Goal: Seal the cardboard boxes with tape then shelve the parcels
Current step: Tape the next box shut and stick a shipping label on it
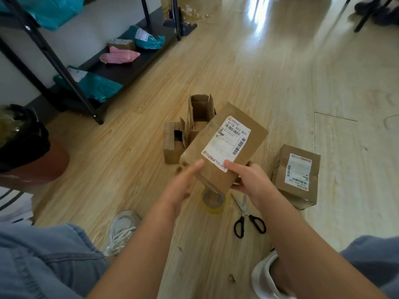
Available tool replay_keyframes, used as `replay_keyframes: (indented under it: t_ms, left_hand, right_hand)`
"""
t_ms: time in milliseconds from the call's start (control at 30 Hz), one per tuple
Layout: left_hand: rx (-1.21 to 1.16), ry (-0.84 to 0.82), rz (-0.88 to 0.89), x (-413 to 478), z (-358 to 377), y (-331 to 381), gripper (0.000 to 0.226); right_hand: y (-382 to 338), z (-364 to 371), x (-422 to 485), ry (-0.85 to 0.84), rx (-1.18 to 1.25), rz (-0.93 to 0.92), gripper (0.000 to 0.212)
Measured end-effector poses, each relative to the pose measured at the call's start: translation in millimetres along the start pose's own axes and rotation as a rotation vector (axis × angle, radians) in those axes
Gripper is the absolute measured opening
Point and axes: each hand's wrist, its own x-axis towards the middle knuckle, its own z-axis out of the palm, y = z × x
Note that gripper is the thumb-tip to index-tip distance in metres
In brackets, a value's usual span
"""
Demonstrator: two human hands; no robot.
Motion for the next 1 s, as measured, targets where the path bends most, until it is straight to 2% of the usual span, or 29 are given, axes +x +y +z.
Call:
replay_keyframes:
  t_ms: [67,100,300,467,667,767,867,1000]
  left_hand:
    - [-0.054,0.163,0.144,6,-7,10,0.084]
    - [-0.050,0.199,0.210,9,-11,17,0.082]
    - [0.235,0.275,0.423,22,-9,24,0.050]
    - [0.333,0.371,0.473,24,-11,8,0.028]
    - [0.341,0.442,0.453,23,-11,3,0.017]
    - [0.327,0.473,0.435,21,-9,2,0.017]
    - [0.275,0.418,0.419,21,-4,0,0.022]
    - [0.274,0.316,0.423,30,15,-1,0.036]
  right_hand:
    - [0,0,0,0.009,-0.064,-0.006,0.040]
    - [0,0,0,0.005,-0.096,-0.013,0.041]
    - [6,5,0,-0.085,-0.237,-0.053,0.042]
    - [9,6,3,-0.104,-0.298,-0.080,0.043]
    - [11,8,3,-0.104,-0.329,-0.080,0.042]
    - [10,8,2,-0.075,-0.337,-0.103,0.051]
    - [10,7,3,0.026,-0.302,-0.101,0.070]
    - [11,-7,5,0.123,-0.261,-0.073,0.051]
